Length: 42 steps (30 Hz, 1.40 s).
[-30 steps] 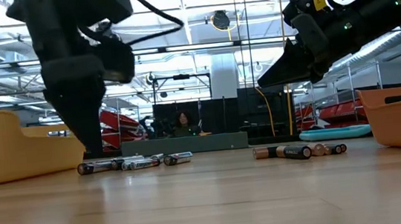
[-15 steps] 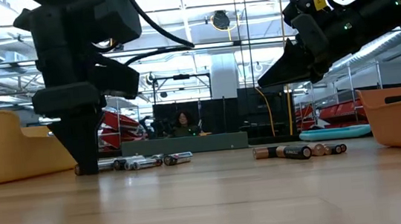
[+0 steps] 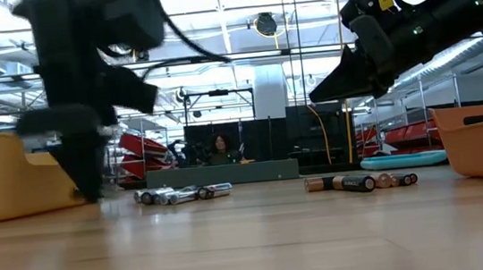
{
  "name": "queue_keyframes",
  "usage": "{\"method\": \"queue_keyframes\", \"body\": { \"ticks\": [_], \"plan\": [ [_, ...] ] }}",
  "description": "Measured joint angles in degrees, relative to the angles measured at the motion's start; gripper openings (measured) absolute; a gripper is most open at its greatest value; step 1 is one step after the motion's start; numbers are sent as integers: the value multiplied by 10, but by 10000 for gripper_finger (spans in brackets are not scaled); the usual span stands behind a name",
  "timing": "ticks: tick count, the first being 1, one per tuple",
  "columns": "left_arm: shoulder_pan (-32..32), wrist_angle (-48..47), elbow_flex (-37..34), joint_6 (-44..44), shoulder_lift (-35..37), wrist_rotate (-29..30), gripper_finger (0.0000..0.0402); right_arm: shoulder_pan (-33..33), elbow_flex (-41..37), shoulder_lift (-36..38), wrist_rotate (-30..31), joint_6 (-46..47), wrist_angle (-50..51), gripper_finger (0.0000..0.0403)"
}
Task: Sort batteries
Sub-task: Put the silver battery into the yellow bin
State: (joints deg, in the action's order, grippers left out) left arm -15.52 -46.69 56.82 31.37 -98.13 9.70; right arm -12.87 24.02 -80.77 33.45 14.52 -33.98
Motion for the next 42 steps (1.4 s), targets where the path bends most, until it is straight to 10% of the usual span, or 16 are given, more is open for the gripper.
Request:
{"method": "queue_keyframes", "body": {
  "ticks": [8, 19, 28, 33, 42],
  "plan": [
    [-53, -161, 37, 129, 123, 46, 46, -17, 0, 0, 35, -4, 3, 43],
    [-72, -149, -153, 296, 232, 71, 65, -23, 0, 0, 38, -4, -24, 43],
    [-57, -152, -144, 263, 235, 104, 258, -26, 0, 0, 35, -7, -38, 43],
    [-59, -138, -82, 181, 236, 193, 262, -26, 0, 0, 34, -3, -36, 43],
    [38, 46, -29, -49, 165, 118, 257, -26, 0, 0, 33, -2, -38, 43]
  ]
}}
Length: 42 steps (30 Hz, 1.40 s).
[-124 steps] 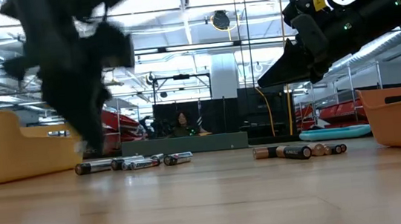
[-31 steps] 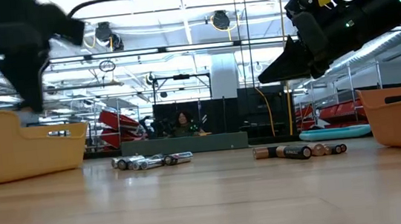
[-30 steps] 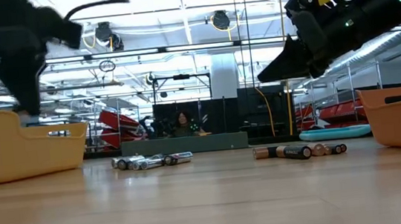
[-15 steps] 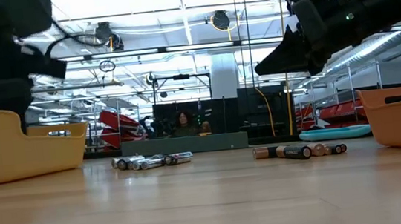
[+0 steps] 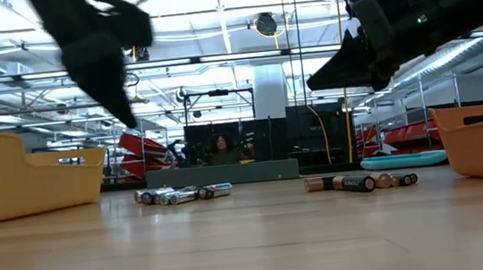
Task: Sort batteries
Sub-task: Put the silver battery into the yellow bin
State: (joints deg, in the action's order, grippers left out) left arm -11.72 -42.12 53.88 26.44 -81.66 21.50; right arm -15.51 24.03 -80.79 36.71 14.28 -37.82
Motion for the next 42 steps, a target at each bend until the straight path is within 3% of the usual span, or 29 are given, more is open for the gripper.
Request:
{"method": "queue_keyframes", "body": {
  "ticks": [9, 16, 24, 33, 35, 39, 42],
  "plan": [
    [63, 41, 19, -34, -112, -56, 257, -30, 0, 0, 8, -1, -3, 43],
    [73, 58, 19, -28, -138, -104, 257, -48, 0, 0, 29, -1, -2, 43],
    [72, 71, 19, -28, -153, -112, 249, -49, 0, 0, 38, 0, 0, 43],
    [80, 75, 18, -45, -192, -121, 180, -49, 0, 0, 38, 0, -1, 43],
    [82, 76, 20, -58, -200, -120, 149, -49, 0, 0, 38, 0, -1, 43],
    [87, 76, 20, -80, -206, -124, 44, -49, 0, 0, 38, 0, -1, 43],
    [94, 69, 20, -82, -203, -119, 40, -49, 0, 0, 38, 0, -1, 43]
  ]
}}
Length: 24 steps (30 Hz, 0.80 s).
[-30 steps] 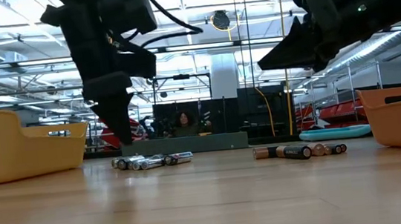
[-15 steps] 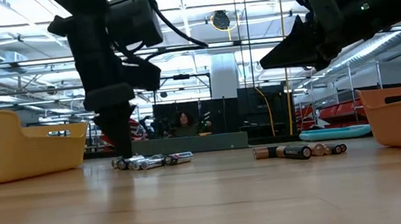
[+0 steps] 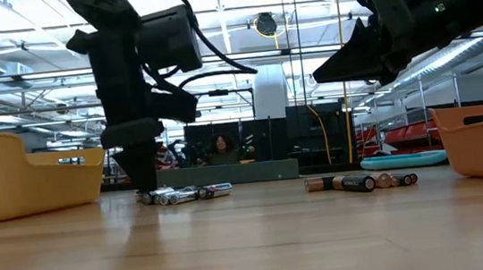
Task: Sort batteries
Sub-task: Put the silver battery into the yellow bin
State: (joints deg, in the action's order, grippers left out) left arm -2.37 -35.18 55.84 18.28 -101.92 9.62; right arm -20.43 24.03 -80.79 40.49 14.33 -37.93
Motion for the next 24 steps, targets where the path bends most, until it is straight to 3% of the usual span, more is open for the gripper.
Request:
{"method": "queue_keyframes", "body": {
  "ticks": [7, 15, 19, 21, 24],
  "plan": [
    [-6, -143, 27, 54, 66, 47, 40, 0, 0, 0, 2, 3, 13, 43],
    [-83, -347, 16, 236, 166, -10, 40, 1, 0, 0, 16, 25, 51, 43],
    [-106, -332, -39, 288, 184, 8, 41, 2, 0, 0, 16, 24, 46, 43],
    [-107, -324, -65, 294, 183, 24, 58, 4, 0, 0, 16, 24, 44, 43],
    [-105, -320, -80, 289, 184, 35, 127, 8, 0, 0, 16, 22, 38, 43]
  ]
}}
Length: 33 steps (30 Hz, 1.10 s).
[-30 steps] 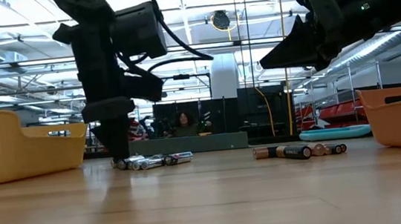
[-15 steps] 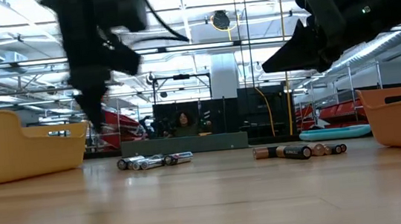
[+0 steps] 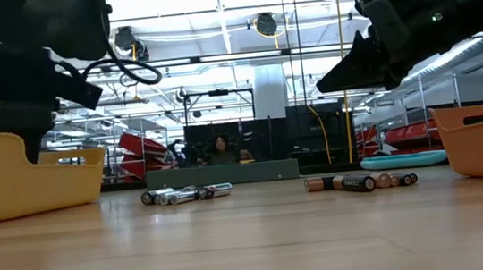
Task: Sort batteries
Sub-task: Put the silver battery into the yellow bin
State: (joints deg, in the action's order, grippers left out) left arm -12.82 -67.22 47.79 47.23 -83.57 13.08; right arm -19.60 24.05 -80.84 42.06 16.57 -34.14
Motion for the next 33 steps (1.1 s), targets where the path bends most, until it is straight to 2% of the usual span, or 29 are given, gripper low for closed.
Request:
{"method": "queue_keyframes", "body": {
  "ticks": [4, 7, 10, 12, 17, 21, 28, 33],
  "plan": [
    [1, -9, 11, -27, 9, 12, 220, 1, 0, 0, 0, 1, -3, 43],
    [1, -7, 44, -54, 23, 46, 252, 0, 0, 0, -1, 3, -1, 43],
    [1, 7, 81, -87, 25, 82, 259, 1, 0, 0, -1, 7, -1, 43],
    [5, 60, 90, -136, 17, 84, 260, 1, 0, 0, -1, 8, -4, 43],
    [14, 218, 91, -291, -25, 23, 261, 1, 0, 0, -2, 7, -4, 43],
    [14, 288, 91, -427, -55, 13, 262, -2, 0, 0, -5, 6, -4, 43],
    [33, 319, 91, -500, -94, -59, 270, -12, 0, 0, -6, 3, -3, 43],
    [35, 325, 91, -570, -121, -69, 291, -12, 0, 0, -6, 2, -3, 43]
  ]
}}
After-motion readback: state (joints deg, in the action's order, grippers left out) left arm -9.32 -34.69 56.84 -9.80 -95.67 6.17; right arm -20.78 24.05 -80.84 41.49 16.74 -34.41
